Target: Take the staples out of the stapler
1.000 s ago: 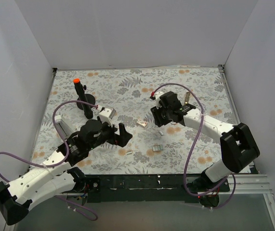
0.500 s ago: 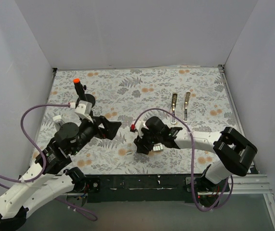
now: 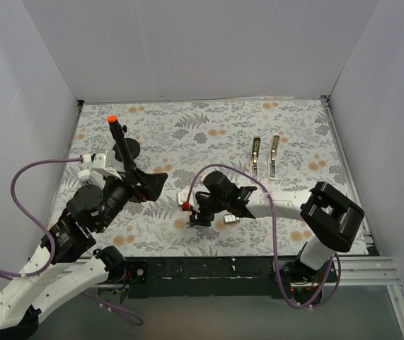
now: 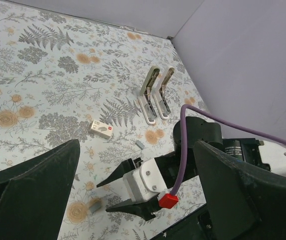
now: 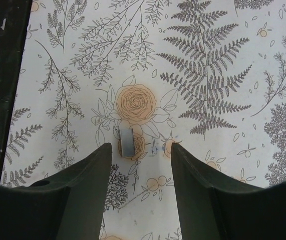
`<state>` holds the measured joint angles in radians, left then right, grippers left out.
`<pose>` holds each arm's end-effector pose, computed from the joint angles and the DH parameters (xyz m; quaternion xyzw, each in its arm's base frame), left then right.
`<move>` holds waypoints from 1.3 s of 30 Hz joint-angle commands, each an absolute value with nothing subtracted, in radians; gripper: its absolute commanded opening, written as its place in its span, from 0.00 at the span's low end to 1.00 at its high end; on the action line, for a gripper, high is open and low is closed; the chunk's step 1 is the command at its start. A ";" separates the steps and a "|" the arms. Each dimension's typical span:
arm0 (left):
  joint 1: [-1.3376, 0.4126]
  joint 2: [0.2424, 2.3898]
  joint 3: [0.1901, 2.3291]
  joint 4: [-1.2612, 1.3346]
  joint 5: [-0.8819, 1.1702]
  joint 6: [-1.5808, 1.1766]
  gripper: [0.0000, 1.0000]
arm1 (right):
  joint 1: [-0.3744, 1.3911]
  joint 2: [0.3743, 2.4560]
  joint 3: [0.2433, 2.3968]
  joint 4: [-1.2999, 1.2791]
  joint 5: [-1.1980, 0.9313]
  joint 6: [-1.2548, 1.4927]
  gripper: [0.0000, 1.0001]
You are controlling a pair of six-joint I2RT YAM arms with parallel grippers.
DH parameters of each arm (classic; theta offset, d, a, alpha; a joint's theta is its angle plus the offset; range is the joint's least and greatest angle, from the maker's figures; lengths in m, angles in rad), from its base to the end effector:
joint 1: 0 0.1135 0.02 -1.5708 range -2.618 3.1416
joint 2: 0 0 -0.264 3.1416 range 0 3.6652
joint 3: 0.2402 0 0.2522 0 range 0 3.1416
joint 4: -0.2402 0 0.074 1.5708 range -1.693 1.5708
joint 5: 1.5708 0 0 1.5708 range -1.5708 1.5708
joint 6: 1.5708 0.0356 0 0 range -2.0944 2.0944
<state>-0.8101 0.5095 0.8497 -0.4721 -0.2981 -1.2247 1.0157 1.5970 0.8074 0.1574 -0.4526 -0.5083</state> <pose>0.0817 -0.0707 0.3664 -0.2488 0.7078 -0.4957 0.4375 0.1594 0.2866 0.1831 -0.6734 0.5587 0.3043 0.3764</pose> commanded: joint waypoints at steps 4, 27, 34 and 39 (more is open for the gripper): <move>-0.813 0.472 0.884 -0.509 -0.364 -1.255 0.98 | 1.029 1.677 0.894 0.112 -0.538 -0.614 0.57; -0.813 0.443 0.871 -0.512 -0.422 -1.256 0.98 | 1.057 1.766 0.911 0.106 -0.445 -0.591 0.51; -0.811 0.439 0.876 -0.519 -0.437 -1.255 0.98 | 1.058 1.766 0.910 0.095 -0.436 -0.584 0.39; -0.813 0.433 0.876 -0.515 -0.448 -1.253 0.98 | 1.060 1.750 0.907 0.084 -0.437 -0.578 0.33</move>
<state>-0.8101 0.4412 0.8520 -0.5148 -0.4152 -1.2644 1.0561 1.7550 0.8879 0.1066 -0.4526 -0.5789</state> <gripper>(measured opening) 0.982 0.350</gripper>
